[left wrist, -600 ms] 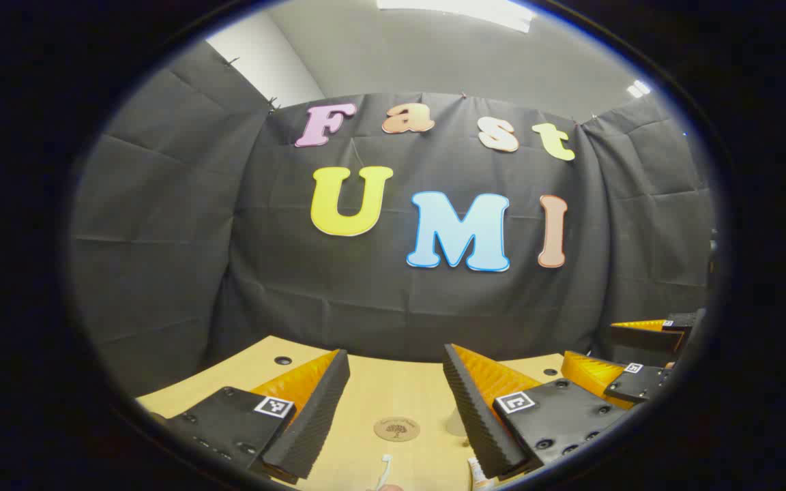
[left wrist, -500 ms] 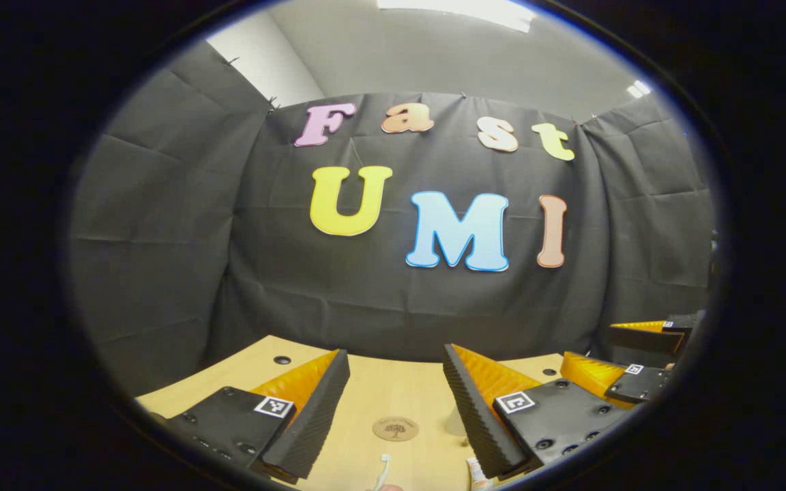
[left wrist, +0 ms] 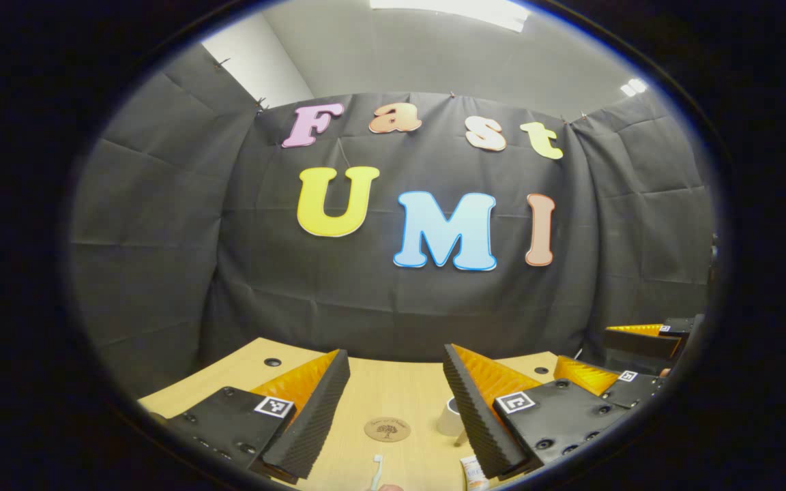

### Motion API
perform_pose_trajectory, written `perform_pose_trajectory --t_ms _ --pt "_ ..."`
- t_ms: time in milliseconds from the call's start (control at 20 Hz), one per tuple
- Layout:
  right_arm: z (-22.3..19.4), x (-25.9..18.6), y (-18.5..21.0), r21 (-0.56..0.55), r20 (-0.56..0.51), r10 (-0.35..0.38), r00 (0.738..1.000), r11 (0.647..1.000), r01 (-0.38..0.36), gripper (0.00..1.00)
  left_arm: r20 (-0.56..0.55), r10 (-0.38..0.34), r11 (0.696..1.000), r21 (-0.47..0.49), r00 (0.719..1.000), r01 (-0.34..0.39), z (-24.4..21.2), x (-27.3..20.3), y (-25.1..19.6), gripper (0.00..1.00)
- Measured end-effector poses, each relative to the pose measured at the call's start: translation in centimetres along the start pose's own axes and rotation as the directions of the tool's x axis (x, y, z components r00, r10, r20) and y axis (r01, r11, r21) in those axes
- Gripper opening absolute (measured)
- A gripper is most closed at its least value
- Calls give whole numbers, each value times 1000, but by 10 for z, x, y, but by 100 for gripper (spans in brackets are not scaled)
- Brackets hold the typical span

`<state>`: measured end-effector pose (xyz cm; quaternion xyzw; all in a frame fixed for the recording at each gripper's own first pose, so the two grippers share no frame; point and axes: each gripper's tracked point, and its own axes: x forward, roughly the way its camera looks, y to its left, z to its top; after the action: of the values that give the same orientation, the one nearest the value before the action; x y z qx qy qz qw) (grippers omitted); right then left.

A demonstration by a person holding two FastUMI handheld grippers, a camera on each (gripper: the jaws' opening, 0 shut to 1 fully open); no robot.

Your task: Put the toothbrush and toothpaste on the desktop into the cup, then pick up the cup and place it on the coaster on the desktop.

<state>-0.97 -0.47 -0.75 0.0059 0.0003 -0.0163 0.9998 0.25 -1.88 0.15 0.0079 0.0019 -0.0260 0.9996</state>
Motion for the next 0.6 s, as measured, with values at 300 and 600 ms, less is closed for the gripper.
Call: perform_pose_trajectory --t_ms 300,600 --pt "-8 -1 1 38 -38 -13 999 999 15 95 -23 -9 1000 -8 1000 9 -7 6 5 92" --pt "-30 7 2 50 -141 -20 990 998 28 95 -56 -13 1000 -13 998 12 -19 15 11 92"
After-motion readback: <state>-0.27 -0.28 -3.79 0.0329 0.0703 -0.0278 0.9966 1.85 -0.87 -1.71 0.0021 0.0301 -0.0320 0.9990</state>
